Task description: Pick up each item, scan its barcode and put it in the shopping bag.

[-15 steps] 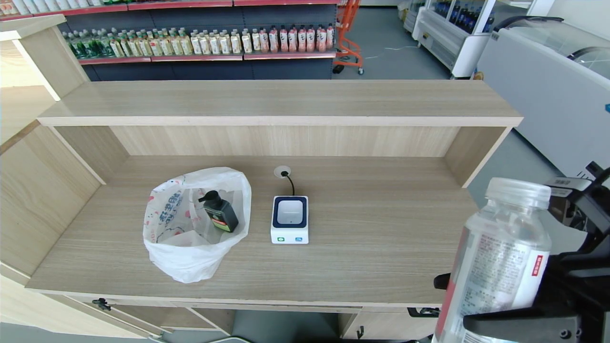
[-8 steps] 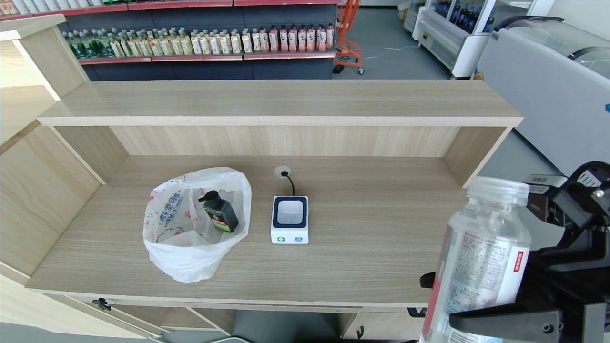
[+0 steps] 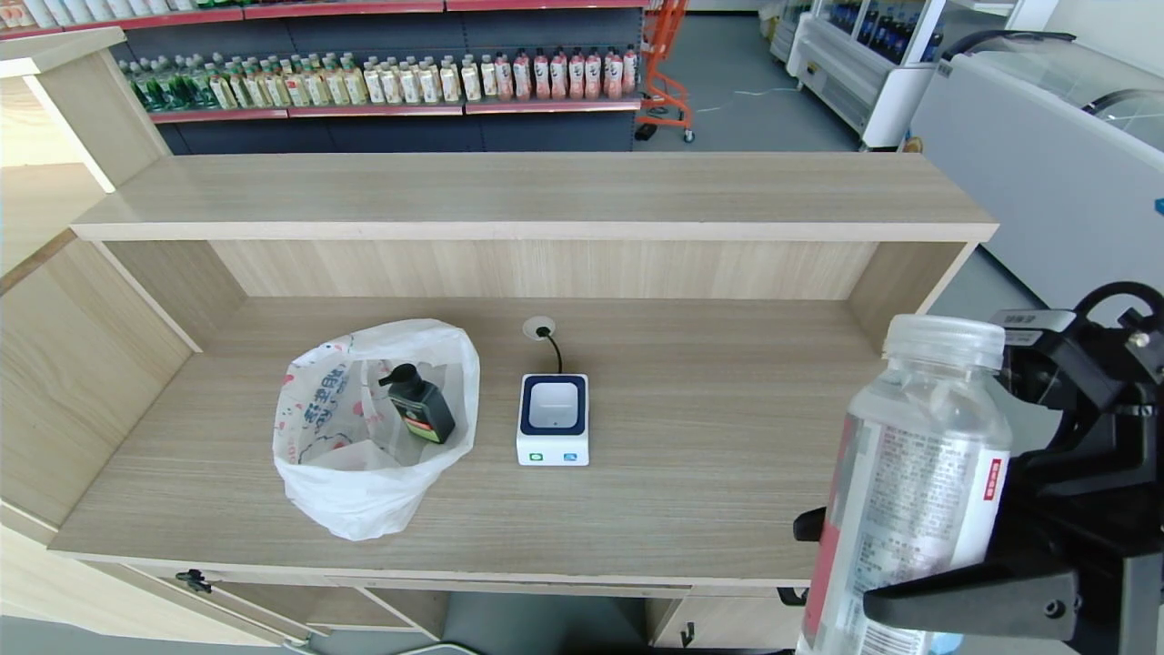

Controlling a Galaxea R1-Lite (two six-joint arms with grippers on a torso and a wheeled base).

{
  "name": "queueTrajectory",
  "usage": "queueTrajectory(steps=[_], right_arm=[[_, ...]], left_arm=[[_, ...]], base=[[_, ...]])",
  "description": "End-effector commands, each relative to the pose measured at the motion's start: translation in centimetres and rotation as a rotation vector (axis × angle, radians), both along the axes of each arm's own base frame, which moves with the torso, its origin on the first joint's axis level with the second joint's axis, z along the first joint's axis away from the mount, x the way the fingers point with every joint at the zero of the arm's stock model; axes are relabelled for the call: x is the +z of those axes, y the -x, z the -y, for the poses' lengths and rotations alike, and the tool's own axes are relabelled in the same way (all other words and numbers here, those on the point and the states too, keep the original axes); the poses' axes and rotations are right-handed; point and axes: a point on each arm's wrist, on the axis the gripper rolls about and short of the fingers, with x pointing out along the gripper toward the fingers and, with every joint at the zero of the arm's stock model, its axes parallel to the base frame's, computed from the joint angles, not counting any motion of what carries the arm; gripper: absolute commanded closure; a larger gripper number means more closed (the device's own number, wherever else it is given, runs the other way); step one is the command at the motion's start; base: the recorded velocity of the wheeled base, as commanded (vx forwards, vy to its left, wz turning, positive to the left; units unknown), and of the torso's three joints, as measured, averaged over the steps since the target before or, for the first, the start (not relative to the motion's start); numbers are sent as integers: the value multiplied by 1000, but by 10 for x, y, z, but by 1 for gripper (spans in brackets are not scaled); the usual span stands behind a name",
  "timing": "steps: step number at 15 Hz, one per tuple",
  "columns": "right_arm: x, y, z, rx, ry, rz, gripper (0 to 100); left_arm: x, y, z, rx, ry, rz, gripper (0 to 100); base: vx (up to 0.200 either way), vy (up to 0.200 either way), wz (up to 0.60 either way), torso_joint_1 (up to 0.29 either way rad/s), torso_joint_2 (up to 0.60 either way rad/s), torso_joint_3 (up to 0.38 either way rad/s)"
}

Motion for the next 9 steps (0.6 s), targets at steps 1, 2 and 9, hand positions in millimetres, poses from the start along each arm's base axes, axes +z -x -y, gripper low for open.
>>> queueTrajectory(steps=[1, 2, 9], right_arm=[[-1, 0, 0, 0, 2, -4, 100], [0, -1, 0, 0, 1, -2, 100], [-3, -2, 0, -2, 6, -10, 100]], left_arm=[[0, 0, 0, 0, 0, 0, 0], [0, 0, 0, 0, 0, 0, 0], [0, 0, 0, 0, 0, 0, 0]], base=[[0, 0, 0, 0, 0, 0], [0, 0, 0, 0, 0, 0], [0, 0, 0, 0, 0, 0]])
